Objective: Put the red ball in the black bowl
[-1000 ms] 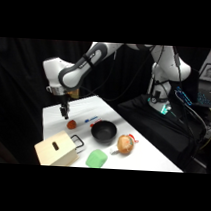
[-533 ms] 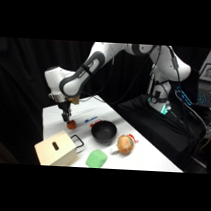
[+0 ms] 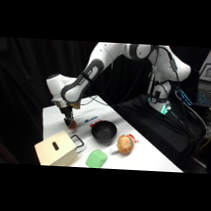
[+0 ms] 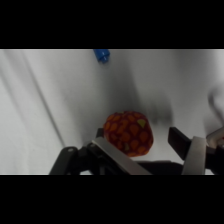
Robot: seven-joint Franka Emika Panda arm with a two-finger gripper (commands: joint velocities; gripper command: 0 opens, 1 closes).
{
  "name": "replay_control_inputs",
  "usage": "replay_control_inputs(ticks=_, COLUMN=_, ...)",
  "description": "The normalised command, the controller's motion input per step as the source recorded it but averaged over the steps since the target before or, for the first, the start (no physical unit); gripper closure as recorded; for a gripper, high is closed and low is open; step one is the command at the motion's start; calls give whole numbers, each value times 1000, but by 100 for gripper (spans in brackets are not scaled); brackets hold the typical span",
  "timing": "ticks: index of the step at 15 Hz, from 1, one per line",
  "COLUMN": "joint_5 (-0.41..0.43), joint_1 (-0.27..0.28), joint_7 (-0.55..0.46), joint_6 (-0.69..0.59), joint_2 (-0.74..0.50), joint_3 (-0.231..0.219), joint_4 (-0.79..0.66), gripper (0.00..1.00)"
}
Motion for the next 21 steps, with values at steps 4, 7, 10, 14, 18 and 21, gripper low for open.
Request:
replay_control_inputs(ticks=4, joint_5=80, joint_1=-52, joint_7=52, joint_6=58, joint_2=127, joint_3=47, joint_4=195, gripper=35)
replay_control_inputs(ticks=7, joint_5=56, joint_1=-29, joint_7=74, joint_6=56, joint_2=87, joint_3=17, joint_4=177, gripper=60)
replay_control_inputs(ticks=10, joint_5=31, joint_1=-14, joint_7=74, joint_6=37, joint_2=63, joint_3=-6, joint_4=145, gripper=86)
replay_control_inputs(ticks=14, joint_5=8, joint_1=-6, joint_7=52, joint_6=21, joint_2=-17, joint_3=-16, joint_4=71, gripper=100)
replay_control_inputs(ticks=18, joint_5=-24, joint_1=16, joint_7=38, joint_6=-60, joint_2=-166, joint_3=-26, joint_4=-30, gripper=98)
replay_control_inputs(ticks=21, joint_5=-47, joint_1=34, joint_7=7, joint_6=-158, joint_2=-387, joint_3=-29, joint_4=-199, gripper=98)
